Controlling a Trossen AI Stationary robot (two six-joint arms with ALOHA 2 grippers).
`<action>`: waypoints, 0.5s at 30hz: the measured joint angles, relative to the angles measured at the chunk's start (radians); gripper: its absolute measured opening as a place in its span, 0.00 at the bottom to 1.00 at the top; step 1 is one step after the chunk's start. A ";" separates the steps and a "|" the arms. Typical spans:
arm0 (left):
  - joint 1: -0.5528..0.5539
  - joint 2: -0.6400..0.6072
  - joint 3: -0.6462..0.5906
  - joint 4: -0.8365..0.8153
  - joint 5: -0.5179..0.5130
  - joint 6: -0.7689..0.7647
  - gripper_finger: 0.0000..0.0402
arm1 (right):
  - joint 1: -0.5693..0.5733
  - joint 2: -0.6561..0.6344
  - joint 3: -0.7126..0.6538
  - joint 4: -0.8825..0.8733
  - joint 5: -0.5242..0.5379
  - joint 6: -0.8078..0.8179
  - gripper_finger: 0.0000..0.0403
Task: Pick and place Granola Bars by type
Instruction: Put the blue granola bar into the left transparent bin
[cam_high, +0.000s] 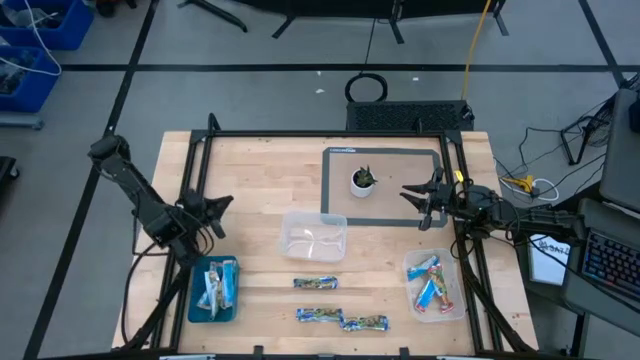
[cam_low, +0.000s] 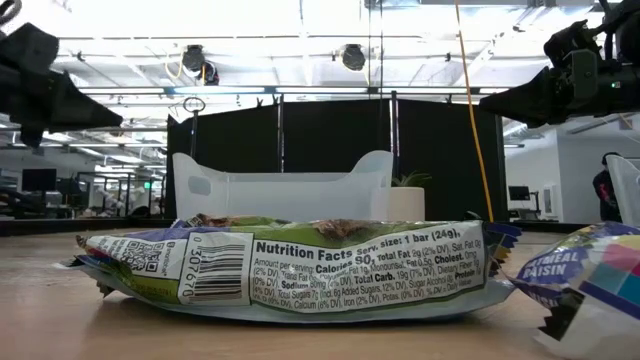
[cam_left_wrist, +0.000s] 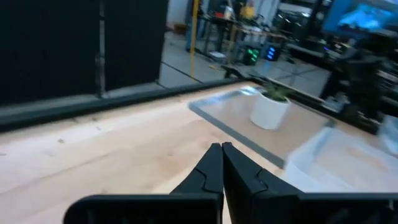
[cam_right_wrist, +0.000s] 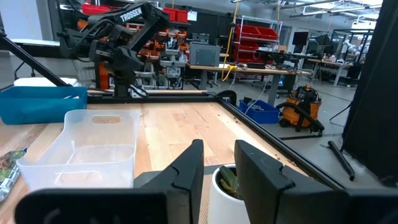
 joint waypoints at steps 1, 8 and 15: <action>-0.017 -0.006 -0.002 0.015 0.010 0.015 0.02 | 0.000 0.000 0.000 0.000 0.000 0.000 0.20; -0.120 -0.017 -0.005 0.346 0.039 0.275 0.01 | 0.000 0.000 0.000 0.000 0.000 0.000 0.20; -0.011 0.018 -0.004 1.189 0.448 1.173 0.01 | 0.000 0.000 0.000 0.000 0.000 0.000 0.20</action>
